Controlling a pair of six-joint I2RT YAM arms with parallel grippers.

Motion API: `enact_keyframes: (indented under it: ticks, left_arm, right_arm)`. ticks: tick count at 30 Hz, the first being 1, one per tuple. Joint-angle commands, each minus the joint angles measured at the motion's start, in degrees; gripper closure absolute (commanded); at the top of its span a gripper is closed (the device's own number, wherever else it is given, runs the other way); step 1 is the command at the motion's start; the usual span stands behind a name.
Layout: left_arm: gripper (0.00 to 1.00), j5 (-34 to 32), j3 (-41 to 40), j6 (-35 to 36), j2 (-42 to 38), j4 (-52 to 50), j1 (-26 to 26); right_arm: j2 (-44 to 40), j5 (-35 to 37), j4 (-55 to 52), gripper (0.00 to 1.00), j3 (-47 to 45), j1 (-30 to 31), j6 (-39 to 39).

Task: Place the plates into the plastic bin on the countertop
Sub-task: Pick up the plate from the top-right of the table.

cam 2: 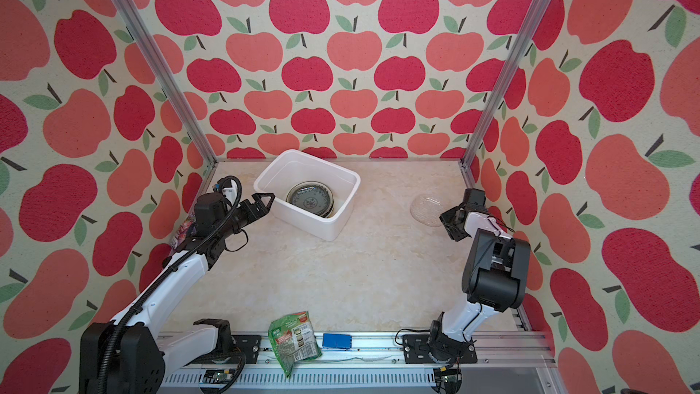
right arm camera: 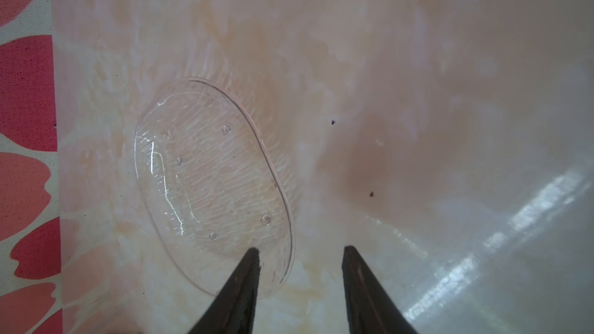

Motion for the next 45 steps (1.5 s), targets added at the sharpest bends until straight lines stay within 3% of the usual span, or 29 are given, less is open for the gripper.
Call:
enact_keyframes:
  ticks: [1,24,30,45]
  left_arm:
    - [0.01,0.9,-0.5,-0.2,0.5,0.9,0.5]
    - [0.01,-0.1,-1.5,-0.2,-2.0,-1.5,1.9]
    - [0.01,0.3,-1.2,-0.2,-2.0,-1.5,2.5]
    - [0.01,0.2,-1.3,-0.2,-2.0,-1.6,3.1]
  right_arm:
    - [1.7,-0.9,2.3,0.56,1.0,0.3,-1.3]
    - [9.0,-3.5,9.3,0.67,-0.2,1.6,0.8]
    - [9.9,-4.2,10.6,0.79,-0.8,1.5,0.9]
    - [10.5,-5.1,13.2,0.95,-2.6,1.6,2.1]
